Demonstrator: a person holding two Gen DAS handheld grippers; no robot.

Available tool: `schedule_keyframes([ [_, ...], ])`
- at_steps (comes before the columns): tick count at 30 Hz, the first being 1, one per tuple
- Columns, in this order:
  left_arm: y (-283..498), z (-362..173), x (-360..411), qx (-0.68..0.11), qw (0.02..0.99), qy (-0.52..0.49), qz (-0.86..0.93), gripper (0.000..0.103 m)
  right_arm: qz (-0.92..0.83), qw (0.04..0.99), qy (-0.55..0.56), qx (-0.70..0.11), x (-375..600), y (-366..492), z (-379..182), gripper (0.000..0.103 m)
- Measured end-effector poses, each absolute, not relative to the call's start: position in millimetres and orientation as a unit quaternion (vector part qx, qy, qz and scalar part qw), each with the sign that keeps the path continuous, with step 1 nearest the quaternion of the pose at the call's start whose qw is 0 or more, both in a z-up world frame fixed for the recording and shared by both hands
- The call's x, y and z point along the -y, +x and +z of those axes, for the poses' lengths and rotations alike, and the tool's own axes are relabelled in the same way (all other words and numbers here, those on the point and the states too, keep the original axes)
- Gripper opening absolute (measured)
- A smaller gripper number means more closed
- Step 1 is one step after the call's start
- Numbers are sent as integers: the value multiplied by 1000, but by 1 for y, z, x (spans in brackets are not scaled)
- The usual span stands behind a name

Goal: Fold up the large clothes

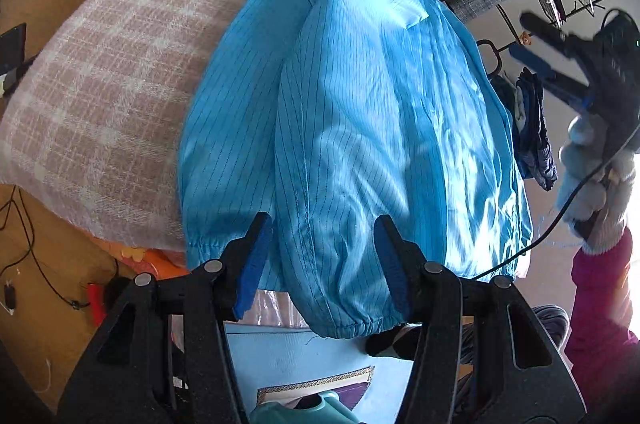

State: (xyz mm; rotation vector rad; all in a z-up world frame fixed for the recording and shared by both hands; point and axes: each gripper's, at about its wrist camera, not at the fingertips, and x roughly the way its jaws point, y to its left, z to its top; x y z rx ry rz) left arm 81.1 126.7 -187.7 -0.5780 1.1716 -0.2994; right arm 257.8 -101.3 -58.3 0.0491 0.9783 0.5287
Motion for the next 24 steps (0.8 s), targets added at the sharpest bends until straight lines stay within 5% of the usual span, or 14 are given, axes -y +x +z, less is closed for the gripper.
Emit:
schedule_keyframes([
  [3, 85, -198, -124, -554, 771, -282, -134, 36, 252, 850, -3, -463, 70, 288, -53, 75],
  [6, 89, -204, -126, -559, 762, -298, -130, 10, 246, 846, -24, -473, 37, 319, -61, 75],
  [14, 88, -182, -125, -531, 789, -279, -130, 4, 236, 817, -40, -525, -40, 388, -112, 73],
  [24, 85, -173, -123, -529, 796, -261, -135, 3, 171, 805, -150, -548, -103, 442, -183, 47],
])
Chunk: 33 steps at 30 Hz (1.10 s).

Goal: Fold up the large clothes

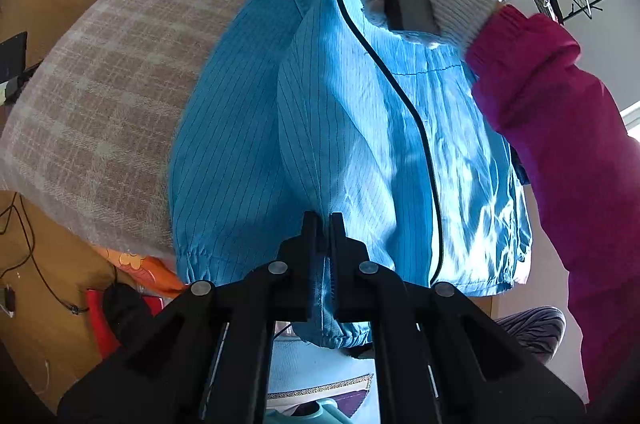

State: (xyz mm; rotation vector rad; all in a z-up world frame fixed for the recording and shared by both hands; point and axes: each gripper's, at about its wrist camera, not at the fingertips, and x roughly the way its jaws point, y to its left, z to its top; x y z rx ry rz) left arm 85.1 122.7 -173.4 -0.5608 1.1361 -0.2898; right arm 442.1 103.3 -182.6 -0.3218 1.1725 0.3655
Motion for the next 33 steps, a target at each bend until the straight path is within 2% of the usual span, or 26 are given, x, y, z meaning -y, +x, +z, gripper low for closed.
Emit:
schedule_keyframes([
  [1, 85, -174, -123, -529, 797, -259, -135, 3, 167, 803, -157, -551, -105, 445, -188, 43],
  [4, 85, -176, -126, -532, 798, -253, -130, 2, 162, 798, -166, -556, -106, 454, -201, 21],
  [5, 84, -177, -129, -533, 797, -255, -128, 2, 162, 801, -163, -553, -106, 456, -201, 9],
  [6, 84, -179, -132, -534, 795, -259, -128, 2, 161, 805, -157, -549, -105, 457, -200, 1],
  [12, 81, -178, -156, -529, 806, -252, -84, 1, 167, 835, -104, -514, -102, 473, -176, 0],
  [15, 80, -177, -160, -526, 808, -253, -81, 1, 187, 824, -96, -526, -107, 479, -175, 0],
  [16, 80, -178, -159, -527, 807, -254, -83, 1, 188, 818, -113, -532, -112, 479, -177, 5],
  [18, 79, -179, -154, -530, 806, -249, -87, 1, 190, 802, -146, -547, -119, 477, -185, 63],
  [19, 79, -180, -150, -533, 805, -245, -90, 1, 193, 798, -161, -547, -122, 475, -188, 69],
  [20, 79, -181, -147, -536, 804, -241, -93, 1, 191, 799, -180, -540, -126, 472, -190, 65],
  [22, 79, -180, -142, -539, 803, -235, -97, 1, 180, 798, -215, -534, -132, 469, -198, 48],
  [23, 78, -179, -141, -539, 804, -231, -98, 1, 176, 794, -224, -537, -133, 470, -203, 24],
  [24, 78, -178, -141, -538, 806, -228, -98, 1, 171, 791, -230, -540, -133, 470, -207, 8],
  [26, 76, -175, -141, -533, 810, -224, -98, 1, 172, 798, -222, -534, -128, 470, -205, 0],
  [33, 73, -179, -155, -540, 814, -207, -59, 1, 170, 834, -112, -512, -107, 492, -167, 0],
])
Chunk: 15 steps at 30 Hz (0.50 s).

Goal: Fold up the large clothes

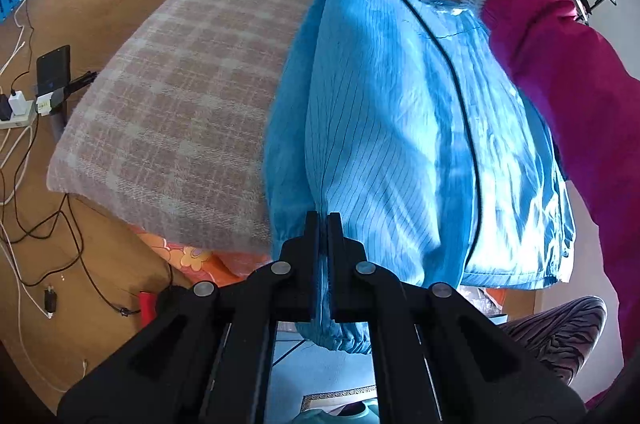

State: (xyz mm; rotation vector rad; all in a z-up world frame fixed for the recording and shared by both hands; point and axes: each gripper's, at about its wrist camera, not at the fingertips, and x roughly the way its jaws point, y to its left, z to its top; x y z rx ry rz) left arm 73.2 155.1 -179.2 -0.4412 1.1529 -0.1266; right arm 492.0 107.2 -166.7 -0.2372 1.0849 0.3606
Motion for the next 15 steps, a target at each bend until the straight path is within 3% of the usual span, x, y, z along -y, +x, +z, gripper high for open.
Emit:
schedule_keyframes([
  [5, 78, -183, -160, -545, 812, -208, -33, 1, 191, 838, -94, -503, -117, 497, -177, 3],
  [6, 78, -183, -161, -546, 809, -214, -38, 1, 203, 834, -83, -506, -117, 497, -179, 11],
  [8, 77, -180, -166, -541, 811, -220, -33, 12, 214, 832, -60, -508, -109, 494, -175, 33],
  [11, 74, -174, -179, -523, 818, -238, -24, 35, 221, 843, -53, -488, -92, 480, -150, 35],
  [15, 76, -175, -184, -517, 817, -253, -37, 38, 234, 847, -52, -475, -52, 442, -112, 34],
])
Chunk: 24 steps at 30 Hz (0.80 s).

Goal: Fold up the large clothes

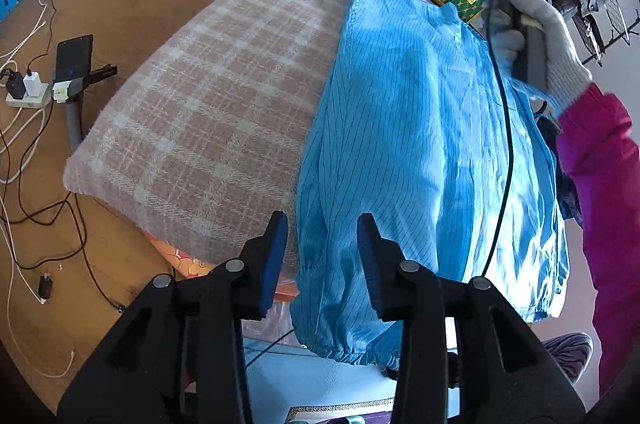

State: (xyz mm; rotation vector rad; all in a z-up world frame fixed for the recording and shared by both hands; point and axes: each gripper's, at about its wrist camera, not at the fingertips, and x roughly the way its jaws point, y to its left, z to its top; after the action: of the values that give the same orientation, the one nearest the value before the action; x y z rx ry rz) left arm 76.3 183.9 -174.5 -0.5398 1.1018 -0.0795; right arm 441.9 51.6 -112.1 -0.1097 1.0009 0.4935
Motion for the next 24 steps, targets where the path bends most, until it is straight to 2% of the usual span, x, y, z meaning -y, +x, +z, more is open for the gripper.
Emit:
schedule_keyframes([
  [2, 79, -182, -181, -526, 809, -258, -44, 41, 235, 842, -54, -483, -27, 416, -108, 34],
  [8, 91, -207, -174, -555, 778, -291, -37, 41, 248, 821, -79, -508, 14, 333, -138, 35],
  [12, 97, -205, -164, -557, 788, -260, -29, 41, 262, 816, -111, -503, 0, 298, -163, 35],
  [15, 102, -206, -159, -554, 794, -250, -19, 32, 262, 806, -164, -505, -18, 283, -185, 31],
  [17, 105, -208, -159, -553, 795, -249, -16, 19, 237, 808, -210, -497, -24, 278, -197, 31],
  [20, 107, -210, -163, -550, 792, -264, -17, 7, 235, 810, -176, -507, -16, 280, -192, 32],
  [24, 110, -207, -161, -546, 794, -266, -22, 5, 260, 809, -94, -518, 10, 266, -167, 33],
])
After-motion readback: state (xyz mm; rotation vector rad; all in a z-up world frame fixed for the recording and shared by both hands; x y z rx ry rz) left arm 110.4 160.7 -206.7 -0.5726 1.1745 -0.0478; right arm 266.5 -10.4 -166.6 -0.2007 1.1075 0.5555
